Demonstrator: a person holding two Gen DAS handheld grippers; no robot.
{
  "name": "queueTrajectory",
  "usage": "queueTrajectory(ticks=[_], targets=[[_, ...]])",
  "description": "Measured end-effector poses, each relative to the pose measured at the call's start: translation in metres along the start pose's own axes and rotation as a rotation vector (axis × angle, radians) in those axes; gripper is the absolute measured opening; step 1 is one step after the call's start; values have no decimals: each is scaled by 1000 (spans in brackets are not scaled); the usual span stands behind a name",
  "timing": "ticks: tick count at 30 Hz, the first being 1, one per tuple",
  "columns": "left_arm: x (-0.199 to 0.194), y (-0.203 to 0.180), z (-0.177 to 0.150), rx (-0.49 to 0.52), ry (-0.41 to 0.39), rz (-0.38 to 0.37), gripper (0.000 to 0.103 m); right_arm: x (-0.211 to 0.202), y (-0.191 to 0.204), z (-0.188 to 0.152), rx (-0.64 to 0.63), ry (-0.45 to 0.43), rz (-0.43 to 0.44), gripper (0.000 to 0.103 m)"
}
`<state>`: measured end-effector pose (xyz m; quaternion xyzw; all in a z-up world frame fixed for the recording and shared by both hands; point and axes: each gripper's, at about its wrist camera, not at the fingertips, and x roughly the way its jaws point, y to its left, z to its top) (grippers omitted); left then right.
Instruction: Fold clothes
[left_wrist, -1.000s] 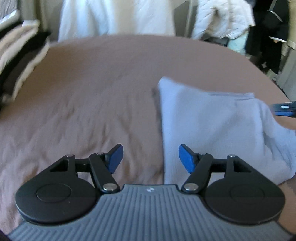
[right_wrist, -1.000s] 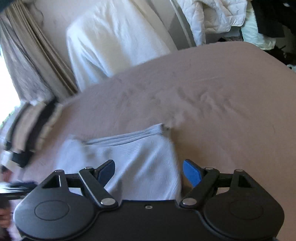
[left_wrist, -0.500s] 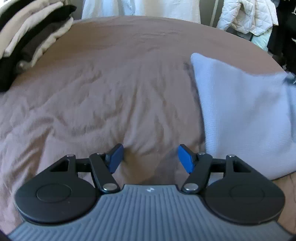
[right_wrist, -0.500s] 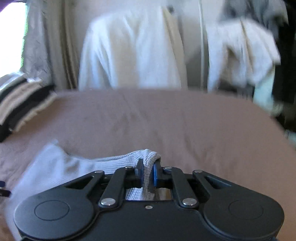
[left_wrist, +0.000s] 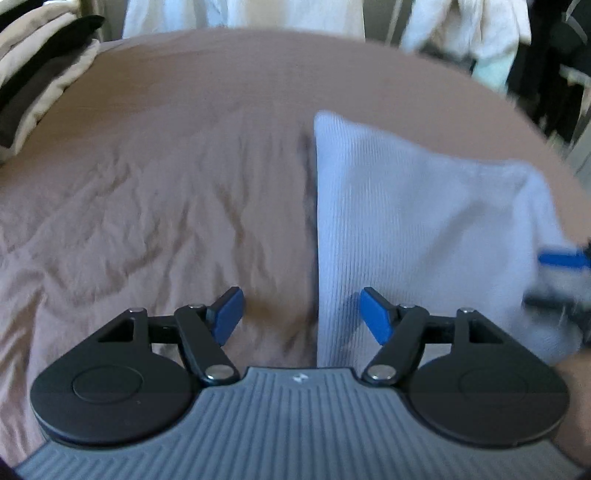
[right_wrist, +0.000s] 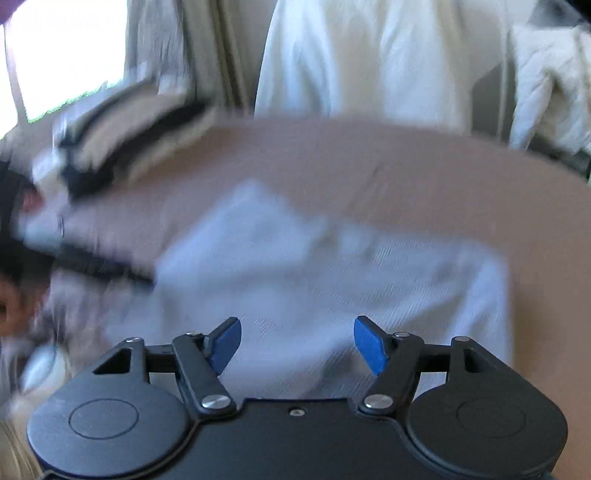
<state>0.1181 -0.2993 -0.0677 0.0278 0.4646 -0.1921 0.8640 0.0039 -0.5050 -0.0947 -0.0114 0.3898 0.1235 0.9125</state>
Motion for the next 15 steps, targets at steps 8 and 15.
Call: queueTrajectory(ticks=[8,15], targets=[[-15,33,16,-77,-25,-160,76,-61,-22,-71,1,302,-208,85],[32,6,-3,-70,57,-344,92,-92,-44,-150,861,26,358,86]])
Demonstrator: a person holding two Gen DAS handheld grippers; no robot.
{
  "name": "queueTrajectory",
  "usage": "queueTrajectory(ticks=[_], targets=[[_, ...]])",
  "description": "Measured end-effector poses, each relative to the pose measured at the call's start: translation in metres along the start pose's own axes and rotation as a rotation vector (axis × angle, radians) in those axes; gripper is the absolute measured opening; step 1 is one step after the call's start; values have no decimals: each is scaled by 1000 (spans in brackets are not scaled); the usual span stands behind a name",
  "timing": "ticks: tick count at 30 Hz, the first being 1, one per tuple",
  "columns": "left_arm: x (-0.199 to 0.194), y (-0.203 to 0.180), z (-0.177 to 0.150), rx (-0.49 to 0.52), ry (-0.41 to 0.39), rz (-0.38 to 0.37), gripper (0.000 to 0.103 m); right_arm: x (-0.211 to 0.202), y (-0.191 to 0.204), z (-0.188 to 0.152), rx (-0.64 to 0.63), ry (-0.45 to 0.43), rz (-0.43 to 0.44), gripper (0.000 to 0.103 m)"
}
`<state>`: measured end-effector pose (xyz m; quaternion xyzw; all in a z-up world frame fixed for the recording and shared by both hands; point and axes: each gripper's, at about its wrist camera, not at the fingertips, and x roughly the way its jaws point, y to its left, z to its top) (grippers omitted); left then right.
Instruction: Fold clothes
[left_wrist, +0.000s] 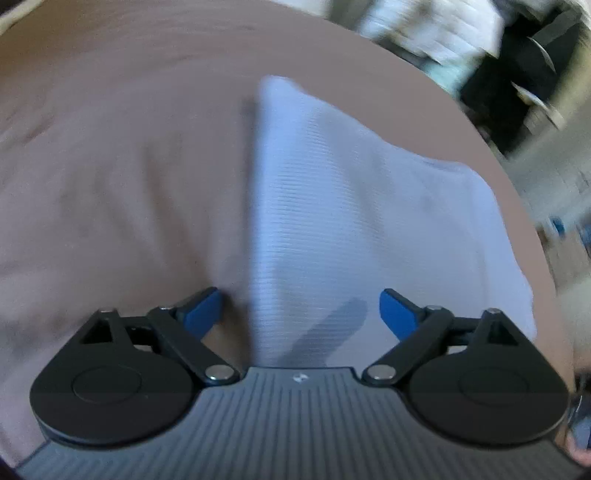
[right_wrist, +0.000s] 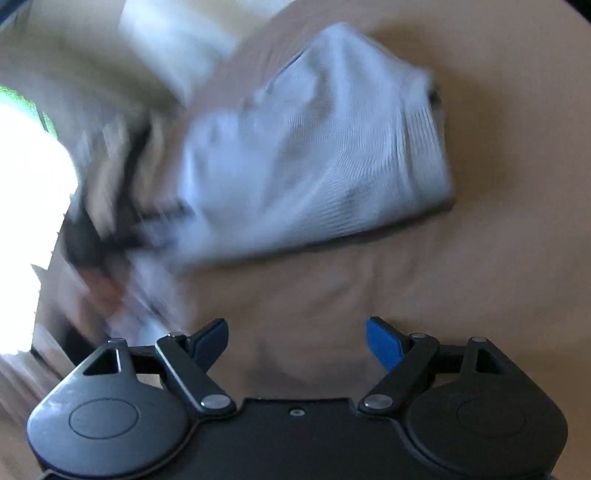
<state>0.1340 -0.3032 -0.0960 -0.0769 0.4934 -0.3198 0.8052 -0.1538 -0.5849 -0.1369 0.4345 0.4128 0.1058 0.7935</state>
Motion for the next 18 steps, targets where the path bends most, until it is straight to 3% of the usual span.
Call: queueTrajectory(ticks=[2,4,5,6,10,13,16,18], targets=[[9,-4,3,-47,4,-78,90,12,-16,-9,131,-155,106,86],[17,-7,9,-91,8,-114,63,26,-19,-6,198,-263,125,85],[20,-10,14,-70,18,-83,33,30,-12,-2,185,-295,97,85],[22,-13,17,-51,32,-64,23,33,-4,3,172,-326,70,86],[16,-24,21,-45,28,-8,19,48,24,8,66,-332,-46,86],[16,-32,26,-76,20,57,18,48,18,2,56,-345,-52,85],[16,-41,21,-14,-18,113,18,41,15,-12,28,-344,-69,85],[6,-40,19,-9,-45,116,17,52,21,-1,-23,-311,-87,86]])
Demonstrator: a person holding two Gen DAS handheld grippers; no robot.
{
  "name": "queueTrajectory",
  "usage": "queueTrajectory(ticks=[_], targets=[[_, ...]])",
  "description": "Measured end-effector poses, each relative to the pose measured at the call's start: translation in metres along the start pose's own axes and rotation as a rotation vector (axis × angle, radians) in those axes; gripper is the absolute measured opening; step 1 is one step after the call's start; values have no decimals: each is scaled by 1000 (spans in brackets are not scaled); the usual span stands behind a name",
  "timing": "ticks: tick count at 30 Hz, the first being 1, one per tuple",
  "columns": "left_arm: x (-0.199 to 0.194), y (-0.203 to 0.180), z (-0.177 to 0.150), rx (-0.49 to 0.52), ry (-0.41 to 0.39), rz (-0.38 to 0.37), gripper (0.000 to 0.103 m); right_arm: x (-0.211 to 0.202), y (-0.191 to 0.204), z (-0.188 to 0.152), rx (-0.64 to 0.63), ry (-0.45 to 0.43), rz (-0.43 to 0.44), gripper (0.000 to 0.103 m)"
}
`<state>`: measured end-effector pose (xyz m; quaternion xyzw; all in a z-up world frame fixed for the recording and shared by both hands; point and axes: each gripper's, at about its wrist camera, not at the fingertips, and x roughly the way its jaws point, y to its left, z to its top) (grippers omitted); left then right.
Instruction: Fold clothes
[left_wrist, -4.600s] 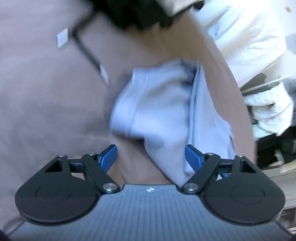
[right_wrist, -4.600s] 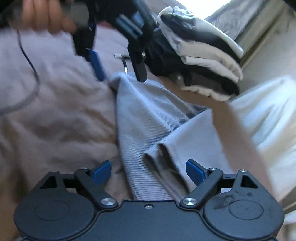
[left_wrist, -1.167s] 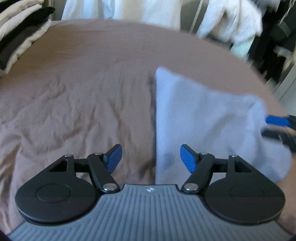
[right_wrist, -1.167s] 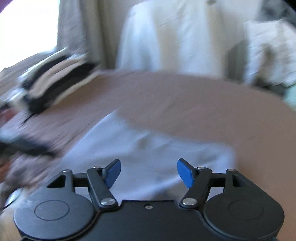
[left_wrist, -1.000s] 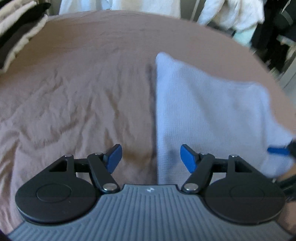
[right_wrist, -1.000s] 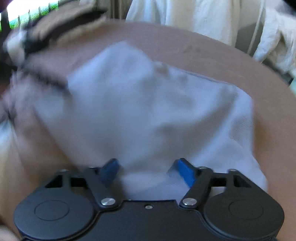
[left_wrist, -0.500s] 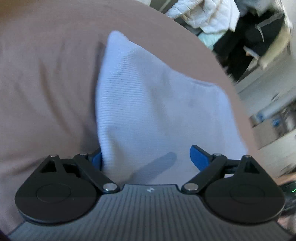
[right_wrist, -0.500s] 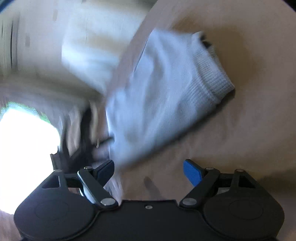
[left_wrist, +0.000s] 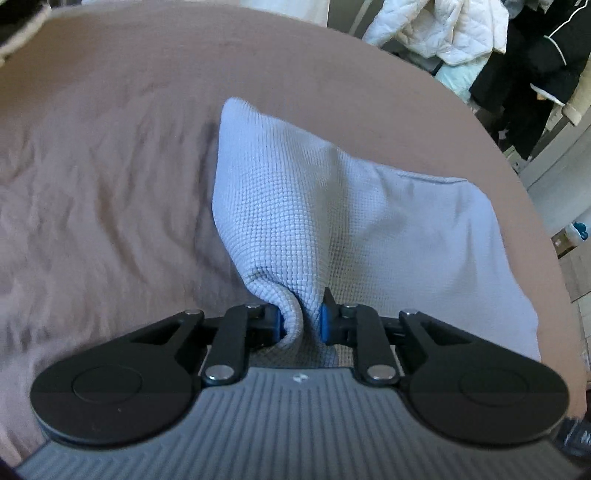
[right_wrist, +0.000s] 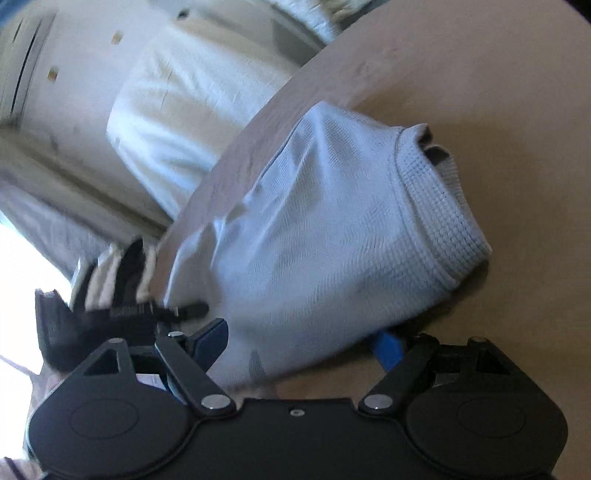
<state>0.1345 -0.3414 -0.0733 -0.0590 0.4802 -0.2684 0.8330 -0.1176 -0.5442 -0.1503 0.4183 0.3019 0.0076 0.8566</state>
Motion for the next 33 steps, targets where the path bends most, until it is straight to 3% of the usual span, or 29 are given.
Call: queueTrajectory(ticks=[4,6,10,13,16,19,21,23,28,30,33], targets=[[-20,26,6,-88,-19,-17,17,-15,2,5,-67,-16,67,86],[-33,41,6,-114,-40,8,11,-17,6,7,-59,-32,101,86],[-60,76,5,-178,-77,14,10,-11,22,9,-111,-2,125,86],[-73,97,2,-191,-114,81,1,-17,40,5,-220,17,148,86],[-68,119,-1,-227,-85,-2,4,-13,52,4,-291,46,125,86],[-64,122,-7,-250,-86,-45,13,-9,50,10,-254,68,77,86],[-60,115,-6,-202,-82,-32,26,-8,49,15,-216,73,54,86],[-59,110,-7,-163,-89,-14,27,-14,56,23,-234,58,59,86],[-64,107,-9,-158,-112,-61,41,-40,76,40,-404,7,273,84],[-66,107,-12,-171,-110,-83,41,-35,87,41,-469,-11,204,84],[-63,105,-12,-168,-107,-80,41,-6,93,37,-556,25,-10,84]])
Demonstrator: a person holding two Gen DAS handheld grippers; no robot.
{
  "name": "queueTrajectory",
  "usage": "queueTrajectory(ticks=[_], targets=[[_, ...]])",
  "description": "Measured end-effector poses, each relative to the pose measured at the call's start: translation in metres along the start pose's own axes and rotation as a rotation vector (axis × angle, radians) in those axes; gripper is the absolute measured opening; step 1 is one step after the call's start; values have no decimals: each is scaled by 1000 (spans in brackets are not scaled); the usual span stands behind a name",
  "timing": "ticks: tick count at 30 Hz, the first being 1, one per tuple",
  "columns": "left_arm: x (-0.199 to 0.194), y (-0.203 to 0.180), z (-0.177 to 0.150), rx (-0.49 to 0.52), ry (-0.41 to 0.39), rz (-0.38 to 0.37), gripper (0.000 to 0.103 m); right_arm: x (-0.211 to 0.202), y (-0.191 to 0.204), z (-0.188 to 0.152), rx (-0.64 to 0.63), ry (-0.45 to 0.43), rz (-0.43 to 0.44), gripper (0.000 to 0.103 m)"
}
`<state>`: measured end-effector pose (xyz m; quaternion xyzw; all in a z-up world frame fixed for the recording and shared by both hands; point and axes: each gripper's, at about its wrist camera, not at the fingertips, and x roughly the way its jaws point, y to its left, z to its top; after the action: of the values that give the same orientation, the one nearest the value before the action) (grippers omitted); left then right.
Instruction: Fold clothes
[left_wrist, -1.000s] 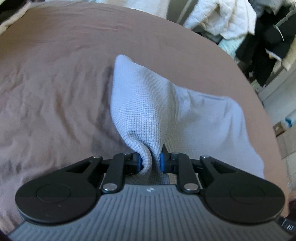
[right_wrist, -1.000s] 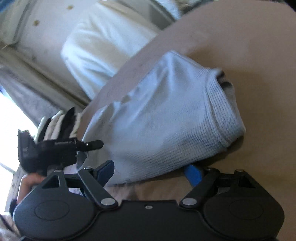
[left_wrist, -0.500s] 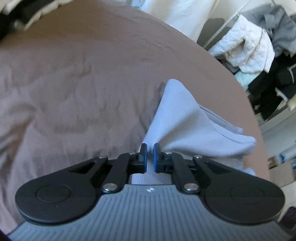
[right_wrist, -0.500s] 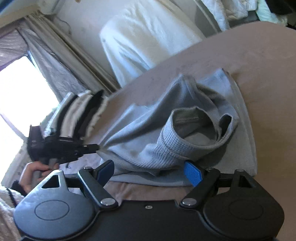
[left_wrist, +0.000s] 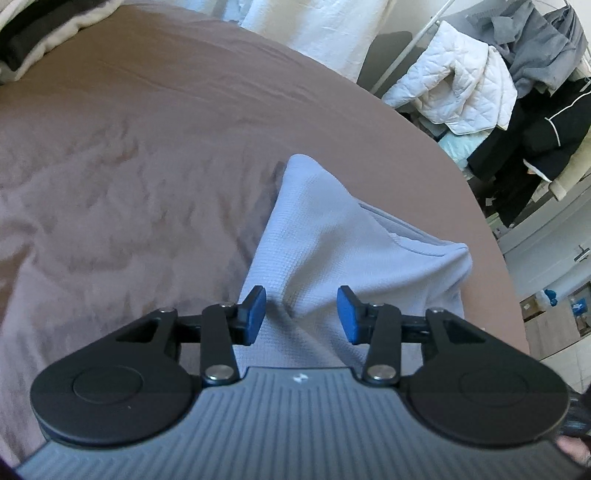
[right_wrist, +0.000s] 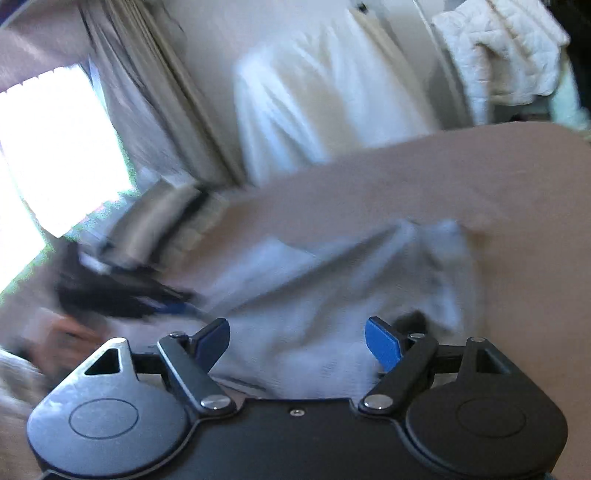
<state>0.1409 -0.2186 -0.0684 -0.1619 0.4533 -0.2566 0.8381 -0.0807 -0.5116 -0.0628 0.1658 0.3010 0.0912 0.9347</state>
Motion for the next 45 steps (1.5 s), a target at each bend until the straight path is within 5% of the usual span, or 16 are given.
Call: queueTrajectory(ticks=[1,2,5,8,12,14,17,19,22,29,31,32,35,37,42,45], targets=[[0,0,0,3,0,5,41,13,1,-1,-20,44,-47,68],[-1,-1,-1,9,1,13,41,25,-1,-4,-32,92,-66,4],[-5,-4,-2,25,5,38,41,19,-4,-3,-53,49,-68,5],[-13,-5,-2,68,1,59,44,-10,-11,6,-118,-14,-203,5],[13,9,-8,31,179,193,52,-7,-48,-1,-97,140,-291,6],[21,16,-15,22,230,231,52,-2,-52,-2,-147,203,-297,17],[11,17,-11,12,199,208,52,-13,-44,16,-223,148,-291,43],[5,16,-6,13,163,198,52,-20,-41,38,-211,71,-214,58],[2,8,3,39,95,154,53,-6,-50,74,-159,43,-83,64],[28,-8,21,127,35,101,53,116,-92,107,-203,180,-162,64],[35,-6,24,142,46,107,53,139,-99,102,-234,236,-146,6],[38,-3,25,150,58,117,53,141,-96,101,-286,230,-142,4],[39,-1,24,192,45,145,53,124,-92,105,-379,129,-187,1],[43,2,24,186,42,143,53,120,-105,110,-292,125,-188,1],[46,35,7,-88,78,-16,58,129,-114,97,-302,156,-290,4],[42,40,1,-59,87,-50,58,115,-129,98,-173,124,-238,37]])
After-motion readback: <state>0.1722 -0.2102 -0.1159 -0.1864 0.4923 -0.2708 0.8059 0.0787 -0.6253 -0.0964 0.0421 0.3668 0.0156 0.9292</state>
